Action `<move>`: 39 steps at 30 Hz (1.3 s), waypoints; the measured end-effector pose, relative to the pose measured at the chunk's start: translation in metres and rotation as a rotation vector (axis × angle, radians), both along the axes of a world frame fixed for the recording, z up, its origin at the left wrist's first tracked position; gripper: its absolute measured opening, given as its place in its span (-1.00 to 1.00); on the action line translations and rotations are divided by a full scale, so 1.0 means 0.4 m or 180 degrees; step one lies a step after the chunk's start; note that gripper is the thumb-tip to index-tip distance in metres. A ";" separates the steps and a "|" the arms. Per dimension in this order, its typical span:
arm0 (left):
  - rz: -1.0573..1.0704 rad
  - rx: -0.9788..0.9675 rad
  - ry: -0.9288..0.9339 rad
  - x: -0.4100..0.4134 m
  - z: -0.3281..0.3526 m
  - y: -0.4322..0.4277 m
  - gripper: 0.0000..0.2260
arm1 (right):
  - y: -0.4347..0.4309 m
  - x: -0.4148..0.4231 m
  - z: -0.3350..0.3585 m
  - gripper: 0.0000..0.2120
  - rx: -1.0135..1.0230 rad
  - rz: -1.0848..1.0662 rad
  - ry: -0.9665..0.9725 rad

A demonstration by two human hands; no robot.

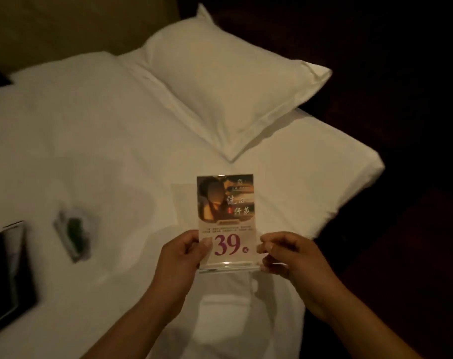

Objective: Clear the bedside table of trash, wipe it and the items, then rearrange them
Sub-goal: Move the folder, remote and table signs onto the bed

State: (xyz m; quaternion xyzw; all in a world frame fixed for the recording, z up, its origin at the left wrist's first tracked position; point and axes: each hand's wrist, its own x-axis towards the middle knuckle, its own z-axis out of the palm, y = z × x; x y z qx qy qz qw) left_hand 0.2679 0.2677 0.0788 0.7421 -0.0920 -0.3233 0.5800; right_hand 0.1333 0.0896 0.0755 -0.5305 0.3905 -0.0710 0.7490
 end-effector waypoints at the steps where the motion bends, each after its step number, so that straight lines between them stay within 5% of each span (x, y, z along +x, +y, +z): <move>1: 0.0229 0.0003 -0.0006 0.032 -0.002 0.058 -0.84 | 0.036 0.038 0.000 -0.89 0.0060 0.0070 -0.0014; 12: 0.2249 -0.0174 0.0445 0.266 -0.078 0.514 -0.85 | 0.409 0.400 0.002 -0.76 0.0120 0.1170 -0.0126; 22: 0.3029 -0.0270 0.1237 0.363 -0.204 0.667 -0.88 | 0.503 0.454 -0.112 -0.80 0.0114 0.0519 0.0269; 26: 0.2729 0.0261 0.0951 0.356 -0.189 0.655 -0.82 | 0.507 0.447 -0.121 -0.81 0.0038 0.0480 0.0354; 33: 0.1767 0.1825 -0.0691 0.259 -0.078 0.570 -0.54 | 0.442 0.370 -0.093 -0.83 -0.0179 0.0380 0.0377; 39: 0.0033 0.1564 -0.1685 0.142 -0.015 0.330 -0.45 | 0.310 0.223 -0.039 -0.76 -0.0283 -0.0087 0.0254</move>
